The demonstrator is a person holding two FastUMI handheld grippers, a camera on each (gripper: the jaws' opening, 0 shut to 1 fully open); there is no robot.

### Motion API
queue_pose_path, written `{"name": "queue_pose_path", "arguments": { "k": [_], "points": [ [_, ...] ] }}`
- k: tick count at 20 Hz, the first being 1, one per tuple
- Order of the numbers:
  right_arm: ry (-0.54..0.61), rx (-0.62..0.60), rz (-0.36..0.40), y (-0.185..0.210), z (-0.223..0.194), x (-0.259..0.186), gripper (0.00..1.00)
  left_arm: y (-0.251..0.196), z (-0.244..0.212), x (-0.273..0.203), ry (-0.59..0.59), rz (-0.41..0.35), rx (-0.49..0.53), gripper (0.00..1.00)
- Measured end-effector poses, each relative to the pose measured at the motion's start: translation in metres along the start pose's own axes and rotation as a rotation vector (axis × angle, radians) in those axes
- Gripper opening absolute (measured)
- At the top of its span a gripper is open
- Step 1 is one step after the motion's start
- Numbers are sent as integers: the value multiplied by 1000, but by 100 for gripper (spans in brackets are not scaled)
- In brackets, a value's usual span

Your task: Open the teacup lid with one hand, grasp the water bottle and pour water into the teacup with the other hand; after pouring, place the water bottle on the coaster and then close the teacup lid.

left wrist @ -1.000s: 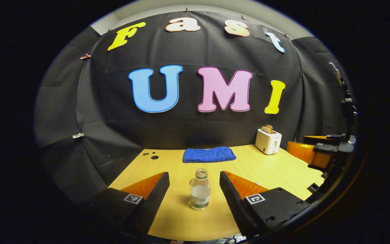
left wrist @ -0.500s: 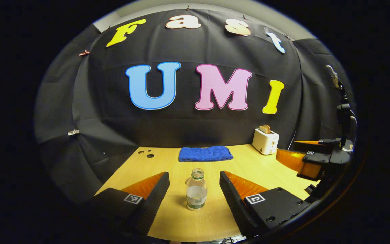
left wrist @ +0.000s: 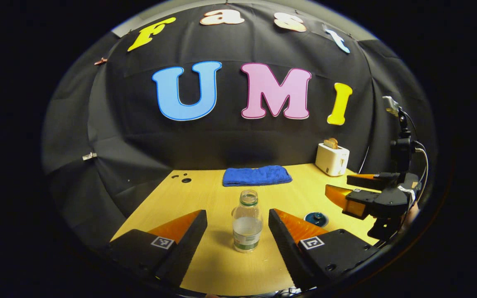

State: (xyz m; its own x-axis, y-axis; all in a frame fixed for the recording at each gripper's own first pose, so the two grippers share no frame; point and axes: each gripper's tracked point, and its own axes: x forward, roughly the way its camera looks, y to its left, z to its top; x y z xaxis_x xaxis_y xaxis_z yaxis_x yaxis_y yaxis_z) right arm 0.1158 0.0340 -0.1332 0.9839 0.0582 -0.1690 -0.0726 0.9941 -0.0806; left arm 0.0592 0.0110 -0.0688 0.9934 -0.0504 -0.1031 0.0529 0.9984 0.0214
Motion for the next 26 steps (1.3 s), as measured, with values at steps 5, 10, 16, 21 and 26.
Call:
{"name": "queue_pose_path", "arguments": {
  "k": [5,10,16,21,26],
  "points": [
    [30,-30,-26,0,-49,36,98,-1,-47,23,71,9,-40,94],
    [45,-67,-20,6,-79,45,98,0,-71,38,93,27,-69,95],
    [30,-117,-1,10,-92,54,76,-3,-93,47,118,20,-51,95],
    [48,-67,-4,15,-100,57,60,-8,-99,43,128,4,-22,95],
    [50,-52,4,18,-99,56,55,-17,-100,43,132,-24,-11,95]
  ]
}}
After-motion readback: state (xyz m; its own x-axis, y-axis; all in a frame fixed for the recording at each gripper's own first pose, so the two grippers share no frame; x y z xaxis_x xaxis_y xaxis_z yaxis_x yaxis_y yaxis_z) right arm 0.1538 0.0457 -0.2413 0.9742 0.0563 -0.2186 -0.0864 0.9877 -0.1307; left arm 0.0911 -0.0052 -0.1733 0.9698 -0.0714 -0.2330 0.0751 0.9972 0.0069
